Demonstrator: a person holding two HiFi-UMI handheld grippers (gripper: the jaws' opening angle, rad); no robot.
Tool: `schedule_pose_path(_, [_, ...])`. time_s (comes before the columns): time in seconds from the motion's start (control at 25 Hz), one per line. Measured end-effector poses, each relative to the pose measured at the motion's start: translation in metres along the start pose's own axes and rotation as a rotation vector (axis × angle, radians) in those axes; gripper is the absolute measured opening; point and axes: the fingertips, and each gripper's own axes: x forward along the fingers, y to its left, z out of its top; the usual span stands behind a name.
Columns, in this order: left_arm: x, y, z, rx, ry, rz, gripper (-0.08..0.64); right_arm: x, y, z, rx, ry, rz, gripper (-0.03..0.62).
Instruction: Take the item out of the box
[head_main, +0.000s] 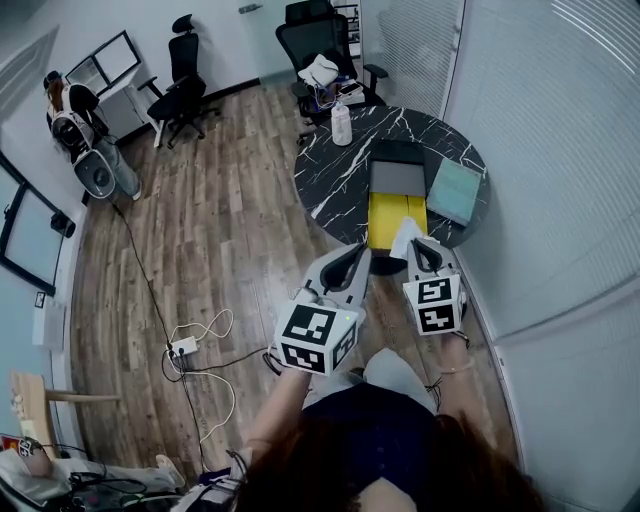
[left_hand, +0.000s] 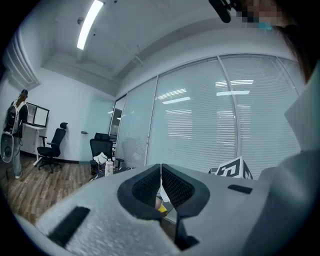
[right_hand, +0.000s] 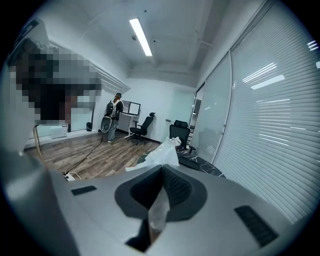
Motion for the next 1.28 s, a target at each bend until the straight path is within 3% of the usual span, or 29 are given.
schedule_pose_path(1.28, [-0.023, -0.062, 0.014, 0.002, -0.013, 0.051, 0.028, -0.108, -0.009, 0.037, -0.012, -0.156, 0.055, 0.025])
